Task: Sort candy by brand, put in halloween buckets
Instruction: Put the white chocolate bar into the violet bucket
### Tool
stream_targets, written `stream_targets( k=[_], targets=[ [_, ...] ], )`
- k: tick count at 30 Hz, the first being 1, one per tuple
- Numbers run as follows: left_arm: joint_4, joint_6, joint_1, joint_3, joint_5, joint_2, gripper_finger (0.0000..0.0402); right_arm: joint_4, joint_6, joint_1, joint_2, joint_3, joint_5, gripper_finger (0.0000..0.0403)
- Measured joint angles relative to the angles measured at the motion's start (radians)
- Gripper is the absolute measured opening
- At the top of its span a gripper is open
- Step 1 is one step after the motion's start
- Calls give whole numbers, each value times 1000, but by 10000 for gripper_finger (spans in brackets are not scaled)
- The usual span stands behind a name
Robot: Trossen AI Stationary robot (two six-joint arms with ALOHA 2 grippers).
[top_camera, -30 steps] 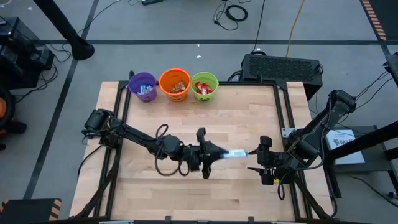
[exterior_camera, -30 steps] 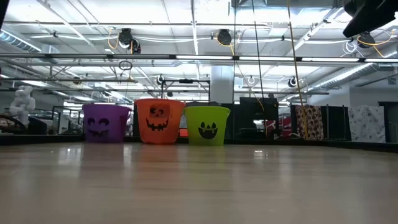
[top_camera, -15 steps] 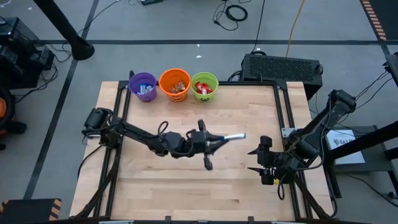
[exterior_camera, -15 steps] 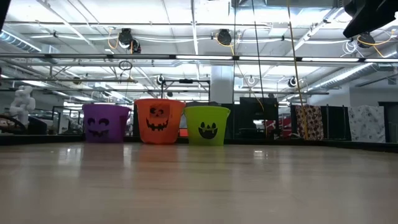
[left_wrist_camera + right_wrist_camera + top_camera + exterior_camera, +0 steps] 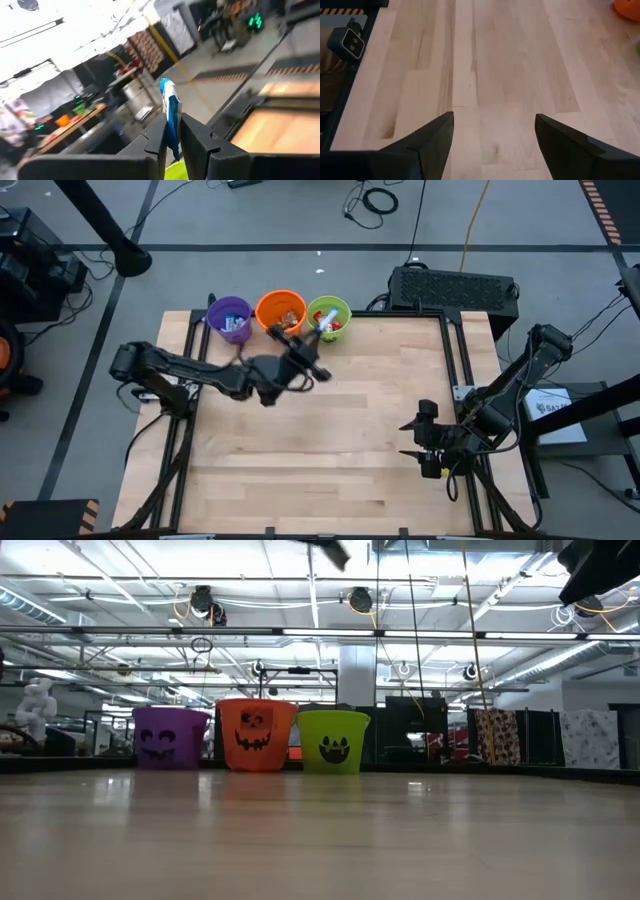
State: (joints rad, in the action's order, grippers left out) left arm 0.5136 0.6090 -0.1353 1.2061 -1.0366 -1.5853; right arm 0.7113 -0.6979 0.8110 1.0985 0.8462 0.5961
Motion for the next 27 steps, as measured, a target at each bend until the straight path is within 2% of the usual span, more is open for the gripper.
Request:
stream_targets(
  k=[6, 13, 18, 23, 27],
  targets=[
    [-303, -101, 97, -33, 7, 159, 51, -1, -13, 2, 0, 0, -1, 270],
    [-939, -548, 182, -39, 36, 370, 51, 1, -24, 2, 1, 0, -2, 270],
    [-1288, -812, 255, -39, 37, 460, 51, 0, -23, 2, 1, 0, 2, 270],
    [-1509, -938, 369, -39, 38, 475, 51, -2, -18, 2, 1, 0, 5, 270],
    [-1544, -968, 492, -71, 45, 469, 51, -3, 3, 2, 1, 0, 6, 270]
  ],
)
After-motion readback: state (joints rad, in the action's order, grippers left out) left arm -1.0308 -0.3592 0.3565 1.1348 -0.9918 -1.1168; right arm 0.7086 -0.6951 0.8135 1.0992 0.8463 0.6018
